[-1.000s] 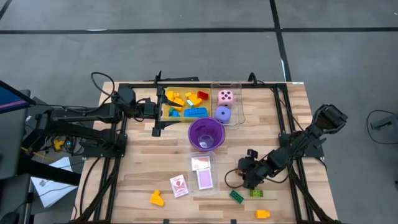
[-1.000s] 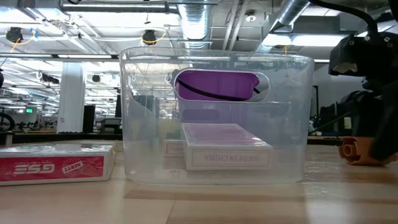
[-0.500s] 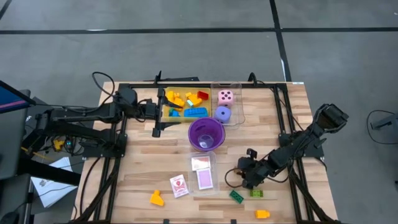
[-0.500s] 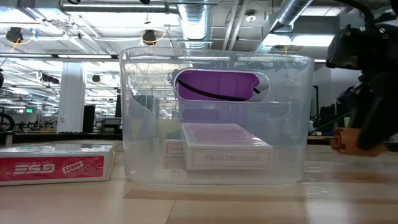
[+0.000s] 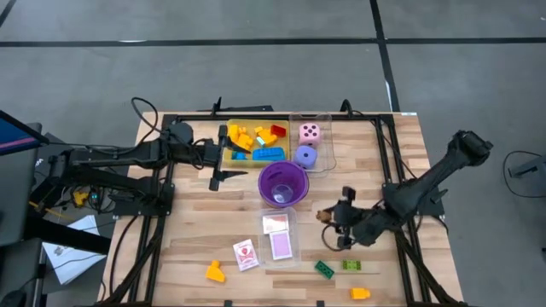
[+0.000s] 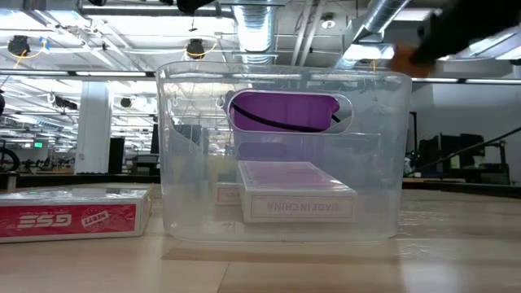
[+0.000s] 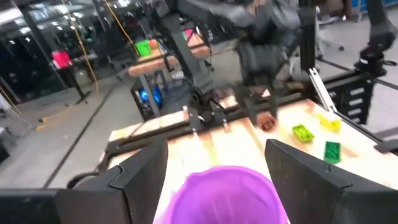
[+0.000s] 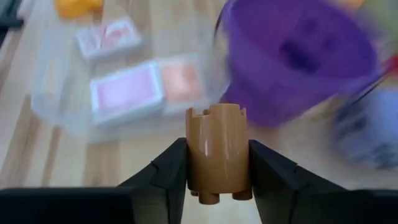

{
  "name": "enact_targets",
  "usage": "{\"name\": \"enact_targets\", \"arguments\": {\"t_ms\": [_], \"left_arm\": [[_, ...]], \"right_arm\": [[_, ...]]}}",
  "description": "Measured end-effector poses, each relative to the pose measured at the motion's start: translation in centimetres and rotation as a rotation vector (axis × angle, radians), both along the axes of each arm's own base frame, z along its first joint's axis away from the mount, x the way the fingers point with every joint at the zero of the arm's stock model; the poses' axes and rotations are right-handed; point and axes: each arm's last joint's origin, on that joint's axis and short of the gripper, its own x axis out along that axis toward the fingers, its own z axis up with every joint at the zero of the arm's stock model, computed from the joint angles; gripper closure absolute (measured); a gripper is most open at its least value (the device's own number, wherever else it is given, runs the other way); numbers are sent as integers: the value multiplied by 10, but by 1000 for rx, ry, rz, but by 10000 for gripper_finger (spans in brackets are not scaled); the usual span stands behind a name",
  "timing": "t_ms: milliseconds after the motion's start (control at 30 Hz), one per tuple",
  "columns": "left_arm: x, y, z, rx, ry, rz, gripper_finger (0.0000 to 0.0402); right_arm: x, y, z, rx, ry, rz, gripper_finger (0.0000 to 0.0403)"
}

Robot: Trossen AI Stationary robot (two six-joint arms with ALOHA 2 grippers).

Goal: Pick & Place Toys
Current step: Put the brown game piece into the yellow bin

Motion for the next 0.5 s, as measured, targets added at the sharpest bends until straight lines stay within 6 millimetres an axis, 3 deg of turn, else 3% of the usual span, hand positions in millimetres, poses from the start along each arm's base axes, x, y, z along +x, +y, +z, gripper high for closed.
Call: {"name": "enact_targets", "arguments": {"t_ms": [233,500], "left_arm": [[2,-18,-23,-8,63,-87,137],[0,-45,-54,6,-34,-167,137]], "right_arm": [[-2,-22,47,-179,-114,12,266],[14,-41,78,-315,-180,14,265]]}}
